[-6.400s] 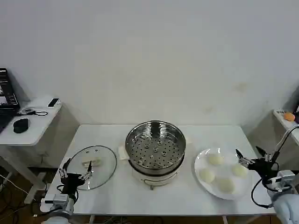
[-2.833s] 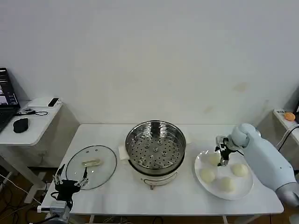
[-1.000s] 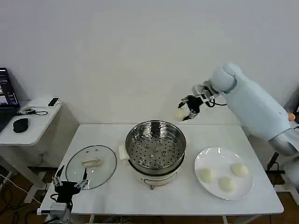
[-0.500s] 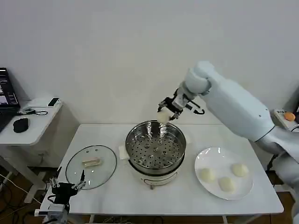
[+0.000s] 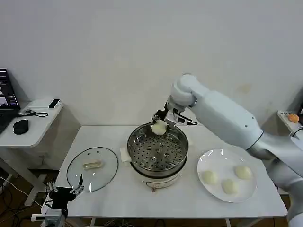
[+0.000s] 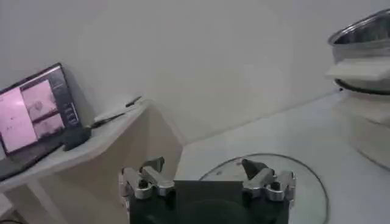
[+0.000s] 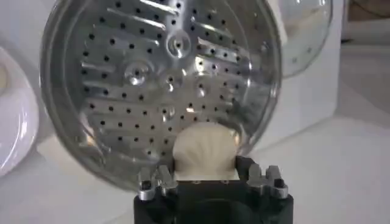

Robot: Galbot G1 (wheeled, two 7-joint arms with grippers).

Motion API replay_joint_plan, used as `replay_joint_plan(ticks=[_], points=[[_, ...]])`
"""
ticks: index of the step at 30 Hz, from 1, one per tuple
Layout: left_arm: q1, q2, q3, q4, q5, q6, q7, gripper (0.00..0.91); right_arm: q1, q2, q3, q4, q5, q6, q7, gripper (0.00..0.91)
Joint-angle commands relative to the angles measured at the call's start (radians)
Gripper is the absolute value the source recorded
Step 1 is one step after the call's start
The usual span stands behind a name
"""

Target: Take steamed baozi put them in steamer then cover it.

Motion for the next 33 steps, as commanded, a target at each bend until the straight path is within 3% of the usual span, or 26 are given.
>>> replay_joint_plan(ticks=[1, 10, 23, 31, 32, 33], points=[[0.004, -0.002, -0.013, -0.006, -0.001, 0.002, 0.001, 0.907, -0.038, 0.035, -0.033, -0.043, 0.022, 0.0, -0.02, 0.665], [-0.001, -0.013, -0.027, 0.009, -0.012, 0.001, -0.007, 0.907, -0.114, 0.101, 0.03, -0.145, -0.145, 0.037, 0.032, 0.665], [-0.006, -0.009, -0.032, 0.024, -0.012, 0.001, -0.006, 0.907, -0.138, 0.157, 0.063, -0.233, -0.229, 0.048, 0.117, 0.665], [-0.015, -0.01, -0.019, 0.043, -0.01, 0.001, -0.005, 0.907, -0.133, 0.172, 0.072, -0.256, -0.248, 0.056, 0.128, 0.665], [-0.016, -0.01, -0.019, 0.043, -0.01, 0.001, -0.005, 0.907, -0.133, 0.172, 0.071, -0.256, -0.248, 0.056, 0.128, 0.907], [-0.016, -0.01, -0.02, 0.043, -0.011, 0.001, -0.005, 0.907, -0.132, 0.172, 0.07, -0.255, -0.249, 0.053, 0.127, 0.907]])
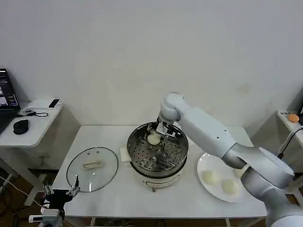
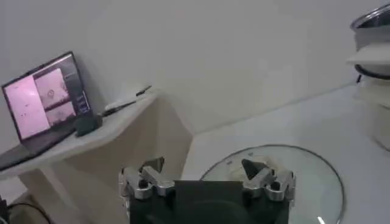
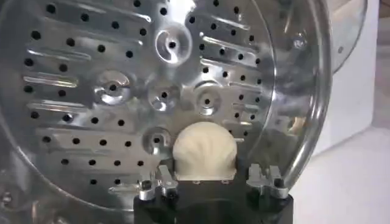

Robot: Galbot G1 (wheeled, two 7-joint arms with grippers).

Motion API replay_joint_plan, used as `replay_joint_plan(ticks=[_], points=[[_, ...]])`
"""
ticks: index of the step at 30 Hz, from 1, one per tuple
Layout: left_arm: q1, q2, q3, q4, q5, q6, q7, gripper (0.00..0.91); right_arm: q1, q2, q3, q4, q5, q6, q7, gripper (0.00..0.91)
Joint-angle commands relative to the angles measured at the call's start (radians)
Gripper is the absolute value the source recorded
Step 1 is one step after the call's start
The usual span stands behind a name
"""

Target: Take steamed baozi put them in steamer then cover it.

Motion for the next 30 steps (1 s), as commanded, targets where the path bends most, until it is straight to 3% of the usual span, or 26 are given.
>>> replay_joint_plan(ticks=[1, 9, 15, 17, 19, 23, 26, 28, 30], points=[[0.0, 0.001, 0.0, 0.005, 0.0, 0.0, 0.0, 0.907, -0.009, 0.018, 0.009, -0.029, -0.043, 0.001, 0.02, 0.907], [0.001, 0.003, -0.003, 0.004, 0.0, 0.003, 0.003, 0.907, -0.002, 0.017, 0.009, -0.014, -0.035, -0.012, 0.027, 0.907], [-0.001, 0.003, -0.004, 0.006, -0.001, 0.005, 0.006, 0.907, 0.018, -0.045, 0.008, 0.107, -0.012, -0.04, 0.016, 0.907], [-0.005, 0.004, -0.004, 0.015, 0.001, 0.005, 0.008, 0.907, 0.026, -0.083, 0.014, 0.17, 0.025, -0.069, -0.008, 0.907], [-0.007, 0.009, -0.006, 0.019, 0.0, 0.006, 0.012, 0.907, 0.047, -0.143, 0.027, 0.246, 0.131, -0.122, -0.036, 0.907], [-0.009, 0.012, -0.008, 0.023, 0.001, 0.01, 0.017, 0.907, 0.089, -0.226, 0.052, 0.326, 0.22, -0.176, -0.043, 0.907], [-0.011, 0.004, -0.006, 0.023, 0.006, 0.015, 0.025, 0.907, 0.114, -0.298, 0.056, 0.356, 0.295, -0.249, 0.029, 0.907], [-0.009, 0.003, 0.0, 0.021, 0.006, 0.015, 0.025, 0.907, 0.127, -0.353, 0.036, 0.359, 0.376, -0.309, 0.112, 0.907], [-0.007, 0.004, 0.004, 0.02, 0.007, 0.014, 0.027, 0.907, 0.143, -0.411, -0.002, 0.378, 0.482, -0.433, 0.178, 0.907]])
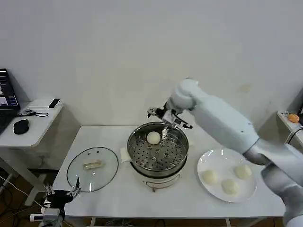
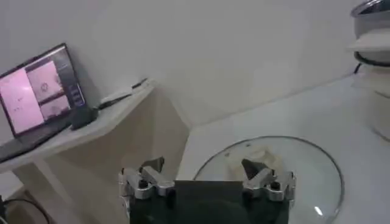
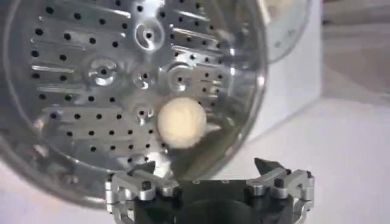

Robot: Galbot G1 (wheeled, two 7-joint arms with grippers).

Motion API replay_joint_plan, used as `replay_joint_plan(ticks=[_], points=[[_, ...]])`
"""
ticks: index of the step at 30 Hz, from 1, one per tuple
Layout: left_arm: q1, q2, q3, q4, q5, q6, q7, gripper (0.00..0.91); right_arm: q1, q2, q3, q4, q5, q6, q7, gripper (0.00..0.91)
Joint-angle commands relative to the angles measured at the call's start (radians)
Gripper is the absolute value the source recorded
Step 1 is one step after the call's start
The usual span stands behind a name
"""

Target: Take steamed baozi put them in steamer then cover it.

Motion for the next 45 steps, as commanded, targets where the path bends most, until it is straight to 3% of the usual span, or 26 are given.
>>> replay_joint_plan(ticks=[1, 2, 8, 10, 14, 18, 26, 32, 45], points=[[0.0, 0.003, 0.003, -0.001, 0.001, -0.001, 0.002, 0.907, 0.061, -0.248, -0.043, 0.163, 0.326, -0.362, 0.151, 0.907], [-0.001, 0.004, 0.003, -0.002, 0.0, 0.0, 0.002, 0.907, 0.062, -0.271, -0.041, 0.183, 0.35, -0.422, 0.14, 0.907], [-0.015, 0.017, 0.011, 0.001, -0.001, 0.001, 0.006, 0.907, 0.075, -0.408, -0.039, 0.207, 0.499, -0.617, 0.117, 0.907], [-0.016, 0.021, 0.014, -0.001, -0.001, 0.001, 0.007, 0.907, 0.074, -0.441, -0.042, 0.184, 0.523, -0.641, 0.099, 0.907], [-0.015, 0.032, 0.021, 0.0, -0.003, 0.001, 0.008, 0.907, 0.067, -0.51, -0.046, 0.167, 0.563, -0.728, -0.006, 0.907], [-0.007, 0.042, 0.029, -0.007, -0.003, 0.002, 0.007, 0.907, 0.065, -0.557, -0.072, 0.171, 0.571, -0.763, -0.061, 0.907], [0.004, 0.032, 0.048, -0.016, 0.0, 0.001, 0.004, 0.907, -0.011, -0.571, -0.086, 0.123, 0.572, -0.785, -0.096, 0.907], [0.008, 0.028, 0.058, -0.016, 0.006, 0.002, 0.005, 0.907, -0.133, -0.57, -0.063, 0.114, 0.535, -0.758, -0.131, 0.907], [-0.004, 0.023, 0.062, 0.016, 0.012, 0.001, 0.004, 0.907, -0.257, -0.445, -0.062, 0.044, 0.437, -0.733, -0.092, 0.907]])
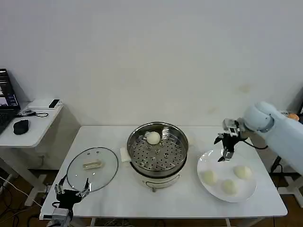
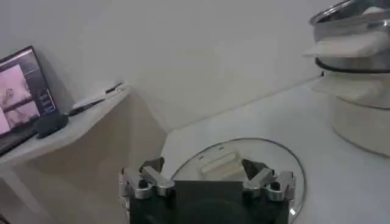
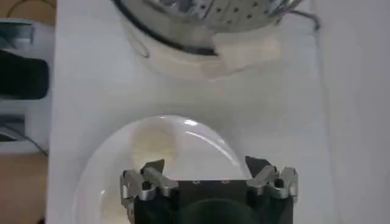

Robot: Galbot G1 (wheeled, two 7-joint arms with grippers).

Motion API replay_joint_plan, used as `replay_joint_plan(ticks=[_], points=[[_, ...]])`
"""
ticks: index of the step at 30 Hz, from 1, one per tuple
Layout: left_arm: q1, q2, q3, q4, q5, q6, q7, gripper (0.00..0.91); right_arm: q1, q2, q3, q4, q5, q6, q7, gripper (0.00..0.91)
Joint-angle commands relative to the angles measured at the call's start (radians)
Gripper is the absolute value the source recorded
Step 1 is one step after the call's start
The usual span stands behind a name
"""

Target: Take steamed baozi put them in steamer then cover it.

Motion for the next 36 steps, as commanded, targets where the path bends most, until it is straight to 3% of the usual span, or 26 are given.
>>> replay_joint_plan(ticks=[1, 8, 18, 36], points=[[-0.001, 0.001, 0.0, 0.008, 0.001, 0.0, 0.0, 0.907, -0.094, 0.065, 0.001, -0.043, -0.049, -0.007, 0.001, 0.907], [-0.005, 0.001, -0.008, 0.018, 0.0, 0.0, 0.001, 0.907, -0.104, 0.098, -0.024, -0.066, -0.089, 0.007, -0.003, 0.907], [-0.007, -0.003, -0.004, 0.022, 0.007, 0.0, 0.004, 0.907, -0.117, 0.073, -0.044, -0.048, -0.089, 0.007, -0.013, 0.907], [0.004, -0.005, -0.004, 0.02, 0.014, -0.004, 0.0, 0.907, -0.182, 0.088, -0.02, -0.055, -0.141, 0.013, 0.041, 0.907]])
